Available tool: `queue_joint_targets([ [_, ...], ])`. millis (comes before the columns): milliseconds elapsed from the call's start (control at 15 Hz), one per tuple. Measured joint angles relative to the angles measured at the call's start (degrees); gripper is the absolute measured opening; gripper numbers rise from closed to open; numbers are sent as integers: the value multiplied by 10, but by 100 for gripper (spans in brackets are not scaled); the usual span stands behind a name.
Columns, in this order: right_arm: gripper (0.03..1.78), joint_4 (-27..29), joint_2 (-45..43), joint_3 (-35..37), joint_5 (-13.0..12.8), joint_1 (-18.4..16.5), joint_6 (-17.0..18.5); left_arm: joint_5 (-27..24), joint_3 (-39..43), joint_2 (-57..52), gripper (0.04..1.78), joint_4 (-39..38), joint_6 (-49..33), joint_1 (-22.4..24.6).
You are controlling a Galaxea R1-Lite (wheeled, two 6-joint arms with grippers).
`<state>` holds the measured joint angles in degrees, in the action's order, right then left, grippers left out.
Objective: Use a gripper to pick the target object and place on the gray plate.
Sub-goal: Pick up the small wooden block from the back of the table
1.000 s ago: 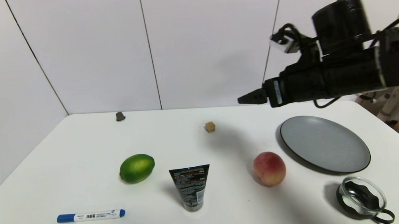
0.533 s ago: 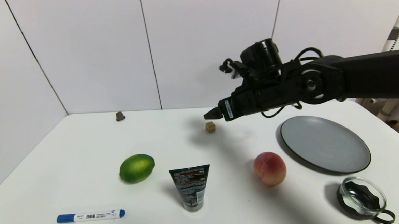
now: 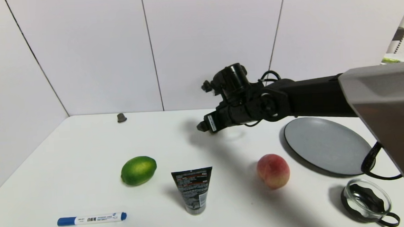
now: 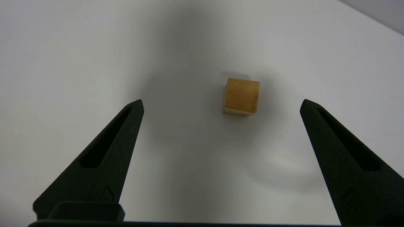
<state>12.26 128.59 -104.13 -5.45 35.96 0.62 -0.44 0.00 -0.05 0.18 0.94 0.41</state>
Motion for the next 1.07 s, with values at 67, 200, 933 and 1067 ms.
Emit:
queue_joint_targets([
  [67, 171, -1, 9, -2, -1, 1, 0, 0, 0, 0, 169, 0, 0, 0],
  [200, 171, -3, 28, -16, -1, 2, 1, 0, 0, 0, 169, 0, 0, 0],
  [933, 171, -30, 74, -44, -2, -3, 9, 0, 0, 0, 169, 0, 0, 0],
  [1067, 171, -30, 75, -43, -2, -3, 8, 0, 0, 0, 169, 0, 0, 0],
])
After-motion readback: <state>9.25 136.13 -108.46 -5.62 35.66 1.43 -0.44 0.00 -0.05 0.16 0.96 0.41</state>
